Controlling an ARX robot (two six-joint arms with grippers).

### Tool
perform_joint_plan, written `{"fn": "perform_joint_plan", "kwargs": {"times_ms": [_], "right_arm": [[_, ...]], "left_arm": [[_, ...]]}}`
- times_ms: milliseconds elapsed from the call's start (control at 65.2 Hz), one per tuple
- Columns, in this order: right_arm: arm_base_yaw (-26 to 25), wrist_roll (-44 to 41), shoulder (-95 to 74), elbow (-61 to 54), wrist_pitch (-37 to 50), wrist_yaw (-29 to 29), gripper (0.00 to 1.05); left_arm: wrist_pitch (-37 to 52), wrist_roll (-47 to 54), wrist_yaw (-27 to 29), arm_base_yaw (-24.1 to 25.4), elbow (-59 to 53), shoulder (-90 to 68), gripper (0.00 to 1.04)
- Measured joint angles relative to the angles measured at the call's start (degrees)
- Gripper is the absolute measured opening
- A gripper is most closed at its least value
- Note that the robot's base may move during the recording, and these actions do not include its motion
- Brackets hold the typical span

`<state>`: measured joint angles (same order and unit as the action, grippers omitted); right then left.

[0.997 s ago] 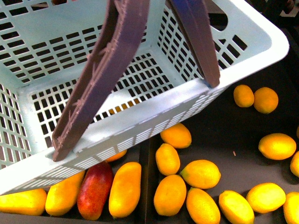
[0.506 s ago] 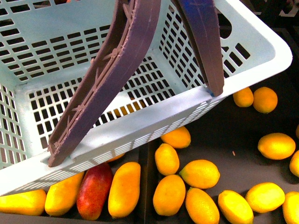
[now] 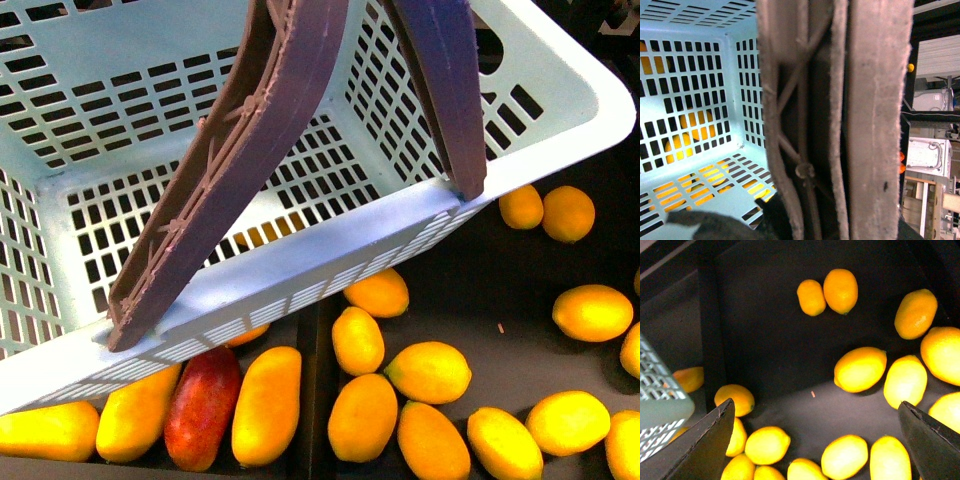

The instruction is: Pick lemon and mango into basket

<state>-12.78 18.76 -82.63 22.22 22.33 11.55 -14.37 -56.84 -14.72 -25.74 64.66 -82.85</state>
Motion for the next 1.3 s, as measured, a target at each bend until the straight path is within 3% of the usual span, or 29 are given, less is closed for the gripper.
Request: {"fn": "perform_joint_plan", "kwargs": {"times_ms": [153, 430, 752, 997, 1304], "right_arm": [[2.5, 5.7, -18.9, 9.9, 3.4, -7.2, 0.96], [5.0, 16.2, -40.9, 26.3, -3.3, -16.3, 0.96], [7.9, 24.8, -49.8, 38.0, -11.3, -19.4, 0.96], [8.3, 28.7, -50.5, 37.9, -14.4, -22.8, 0.96], [9.1, 30.3, -51.9, 37.9, -14.9, -21.9, 0.96]], "left_arm": [[0.0, 0.0, -0.1, 0.0, 0.0, 0.0, 0.14], [0.0, 0.0, -0.1, 0.0, 0.0, 0.0, 0.14], [0.0, 0.0, -0.2, 0.0, 0.0, 0.0, 0.14], [0.0, 0.0, -0.1, 0.0, 0.0, 0.0, 0.14], [0.0, 0.0, -0.1, 0.0, 0.0, 0.0, 0.14]]}}
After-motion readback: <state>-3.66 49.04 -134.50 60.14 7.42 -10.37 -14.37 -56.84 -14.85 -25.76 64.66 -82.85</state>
